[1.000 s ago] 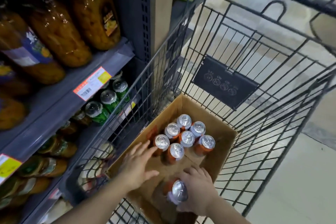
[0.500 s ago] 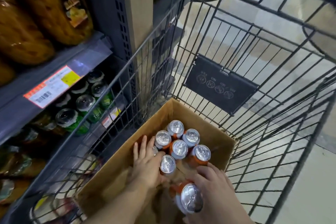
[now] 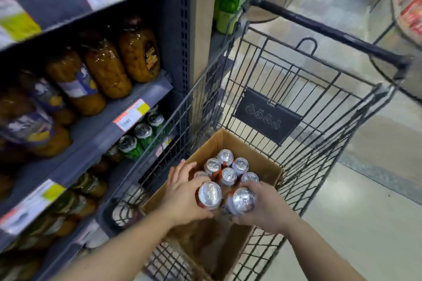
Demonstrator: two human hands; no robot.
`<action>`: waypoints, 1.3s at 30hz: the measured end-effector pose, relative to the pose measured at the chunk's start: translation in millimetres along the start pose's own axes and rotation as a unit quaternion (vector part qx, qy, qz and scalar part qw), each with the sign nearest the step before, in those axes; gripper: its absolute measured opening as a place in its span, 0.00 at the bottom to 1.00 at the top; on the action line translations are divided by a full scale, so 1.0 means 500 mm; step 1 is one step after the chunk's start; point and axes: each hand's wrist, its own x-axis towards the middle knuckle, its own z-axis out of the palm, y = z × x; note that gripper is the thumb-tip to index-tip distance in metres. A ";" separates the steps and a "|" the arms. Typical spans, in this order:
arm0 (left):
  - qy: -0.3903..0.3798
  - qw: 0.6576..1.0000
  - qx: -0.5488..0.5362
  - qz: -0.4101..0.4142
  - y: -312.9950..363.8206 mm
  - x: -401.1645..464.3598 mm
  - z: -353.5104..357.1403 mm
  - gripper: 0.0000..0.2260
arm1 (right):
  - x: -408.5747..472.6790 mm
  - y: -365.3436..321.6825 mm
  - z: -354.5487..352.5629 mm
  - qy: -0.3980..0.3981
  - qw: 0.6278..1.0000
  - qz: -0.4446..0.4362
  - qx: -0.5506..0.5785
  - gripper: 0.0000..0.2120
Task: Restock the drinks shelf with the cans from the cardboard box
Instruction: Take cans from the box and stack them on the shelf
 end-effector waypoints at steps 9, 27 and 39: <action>0.078 0.990 -0.113 0.033 0.075 -0.231 -0.288 0.33 | -0.184 -0.220 -0.141 0.031 0.991 -0.106 0.069 0.28; 0.409 0.821 -0.374 -0.134 0.060 -1.221 -0.589 0.34 | -0.660 -0.878 0.108 -0.184 0.850 -0.414 0.268 0.33; 0.566 0.728 -0.353 -0.156 -0.059 -2.074 -0.669 0.34 | -1.240 -1.390 0.505 -0.321 0.717 -0.572 0.235 0.24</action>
